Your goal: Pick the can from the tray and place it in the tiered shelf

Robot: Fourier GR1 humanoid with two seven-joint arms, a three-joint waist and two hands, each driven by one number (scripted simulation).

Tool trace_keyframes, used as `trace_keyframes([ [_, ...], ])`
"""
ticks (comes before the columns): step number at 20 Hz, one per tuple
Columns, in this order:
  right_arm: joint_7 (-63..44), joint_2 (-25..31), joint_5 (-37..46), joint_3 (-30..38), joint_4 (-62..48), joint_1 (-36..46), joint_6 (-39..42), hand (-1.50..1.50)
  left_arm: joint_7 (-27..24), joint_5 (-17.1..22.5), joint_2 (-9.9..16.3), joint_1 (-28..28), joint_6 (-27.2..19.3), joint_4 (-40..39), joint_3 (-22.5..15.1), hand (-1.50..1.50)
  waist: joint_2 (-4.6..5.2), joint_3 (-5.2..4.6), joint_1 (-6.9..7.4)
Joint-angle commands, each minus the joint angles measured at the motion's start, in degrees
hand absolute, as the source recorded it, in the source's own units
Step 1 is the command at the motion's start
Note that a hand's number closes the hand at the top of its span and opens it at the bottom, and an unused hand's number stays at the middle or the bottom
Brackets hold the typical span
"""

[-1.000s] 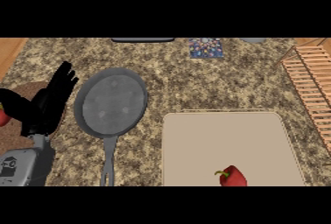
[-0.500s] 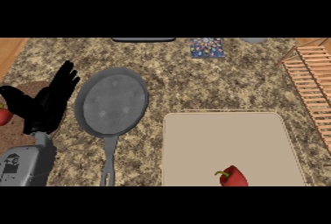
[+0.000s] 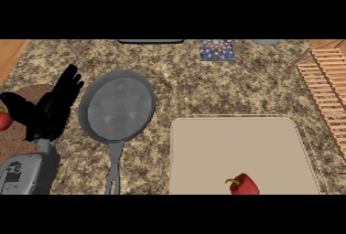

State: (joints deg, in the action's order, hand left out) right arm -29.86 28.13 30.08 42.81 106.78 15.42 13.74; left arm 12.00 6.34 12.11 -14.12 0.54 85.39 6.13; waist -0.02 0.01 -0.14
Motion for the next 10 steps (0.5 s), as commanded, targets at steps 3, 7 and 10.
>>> trace_keyframes([
  [3,4.5,0.9,-2.1,2.0,-2.7,-3.9,-2.0,1.50,5.0,1.6,1.9,0.1,1.4,5.0,1.7,0.00,-0.04,0.01,0.09],
  [7,6.9,2.5,4.7,3.6,-15.1,-1.0,-11.7,-1.50,-1.0,0.6,0.5,1.9,2.0,0.3,1.1,0.00,0.19,0.02,0.47],
  [10,10.9,3.2,2.6,5.0,-16.7,-0.1,-15.5,-1.50,0.4,-1.2,0.0,-2.5,-0.2,-2.0,0.8,0.00,0.10,0.02,0.09],
])
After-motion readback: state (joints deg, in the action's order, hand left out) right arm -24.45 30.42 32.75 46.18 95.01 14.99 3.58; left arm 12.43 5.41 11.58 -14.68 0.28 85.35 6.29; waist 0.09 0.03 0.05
